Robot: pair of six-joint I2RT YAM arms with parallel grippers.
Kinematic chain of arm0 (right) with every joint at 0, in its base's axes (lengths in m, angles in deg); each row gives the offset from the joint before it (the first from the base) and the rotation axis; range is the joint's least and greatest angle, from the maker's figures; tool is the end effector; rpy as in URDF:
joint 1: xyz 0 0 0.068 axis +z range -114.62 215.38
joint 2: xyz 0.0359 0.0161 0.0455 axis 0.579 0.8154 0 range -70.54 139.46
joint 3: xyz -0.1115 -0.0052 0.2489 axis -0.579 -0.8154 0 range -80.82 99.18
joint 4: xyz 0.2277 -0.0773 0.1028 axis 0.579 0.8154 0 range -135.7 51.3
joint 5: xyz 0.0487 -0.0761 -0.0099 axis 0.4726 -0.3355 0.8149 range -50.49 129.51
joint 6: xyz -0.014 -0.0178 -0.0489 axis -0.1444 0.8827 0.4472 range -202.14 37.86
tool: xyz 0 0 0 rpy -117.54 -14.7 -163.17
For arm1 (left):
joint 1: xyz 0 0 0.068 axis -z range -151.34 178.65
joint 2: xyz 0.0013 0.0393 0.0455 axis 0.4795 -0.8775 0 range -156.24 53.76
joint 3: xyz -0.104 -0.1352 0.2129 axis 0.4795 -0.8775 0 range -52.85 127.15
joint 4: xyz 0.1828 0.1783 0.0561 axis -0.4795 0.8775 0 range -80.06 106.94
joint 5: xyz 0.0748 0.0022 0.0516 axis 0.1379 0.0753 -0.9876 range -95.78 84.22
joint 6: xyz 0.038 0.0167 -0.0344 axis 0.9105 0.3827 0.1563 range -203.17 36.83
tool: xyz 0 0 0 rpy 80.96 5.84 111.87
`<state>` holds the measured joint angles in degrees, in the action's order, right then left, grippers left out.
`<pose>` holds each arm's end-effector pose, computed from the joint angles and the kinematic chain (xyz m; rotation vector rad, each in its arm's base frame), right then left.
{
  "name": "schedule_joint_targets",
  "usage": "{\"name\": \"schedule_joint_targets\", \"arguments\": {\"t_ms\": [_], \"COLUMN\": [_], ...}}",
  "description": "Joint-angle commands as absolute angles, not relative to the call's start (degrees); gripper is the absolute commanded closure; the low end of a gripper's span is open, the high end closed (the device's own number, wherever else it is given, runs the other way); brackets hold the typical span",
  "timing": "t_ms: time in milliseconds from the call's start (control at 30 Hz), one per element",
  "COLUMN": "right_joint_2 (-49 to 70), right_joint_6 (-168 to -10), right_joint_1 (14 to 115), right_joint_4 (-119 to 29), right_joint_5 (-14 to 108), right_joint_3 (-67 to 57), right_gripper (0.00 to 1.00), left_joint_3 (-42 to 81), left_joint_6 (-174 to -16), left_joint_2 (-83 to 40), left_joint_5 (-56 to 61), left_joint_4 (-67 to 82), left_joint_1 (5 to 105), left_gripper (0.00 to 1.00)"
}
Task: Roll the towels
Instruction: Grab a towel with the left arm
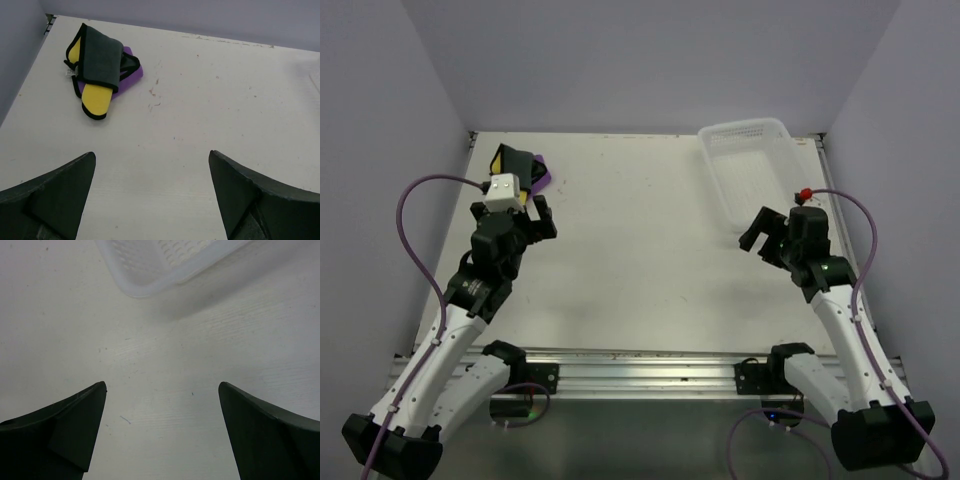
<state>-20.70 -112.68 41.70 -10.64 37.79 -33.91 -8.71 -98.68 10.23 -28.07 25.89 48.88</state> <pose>0.1829 0.0193 0.2953 0.4885 2.1988 0.3155 0.1698 -0.0482 0.3296 -0.1960 1.8082 -0.0838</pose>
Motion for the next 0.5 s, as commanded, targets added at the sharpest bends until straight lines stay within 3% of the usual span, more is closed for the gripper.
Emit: {"name": "schedule_joint_targets", "arguments": {"t_ms": [0,167,300,467], "right_joint_2": [-20.44,-25.01,-27.03,-21.25], "right_joint_6": [-114.39,-111.78,-109.21,-109.13], "right_joint_1": [41.62,41.62,41.62,45.12], "right_joint_4": [-13.36,-17.75,-23.71,-27.08], "right_joint_5": [39.24,40.91,52.20,57.09], "right_joint_3": [-34.77,-37.93,-39.78,-35.66], "right_gripper": [0.01,0.01,0.01,0.01], "left_joint_3": [-8.38,-8.21,-8.12,-7.85], "left_joint_6": [-99.43,-99.43,-99.61,-100.13], "left_joint_2": [10.43,10.51,10.51,9.90], "left_joint_5": [-28.55,-28.64,-28.90,-30.65], "left_joint_4": [24.79,24.79,24.97,25.23], "left_joint_1": [48.17,47.99,47.90,47.55], "left_gripper": [0.00,0.00,0.00,0.00]}}
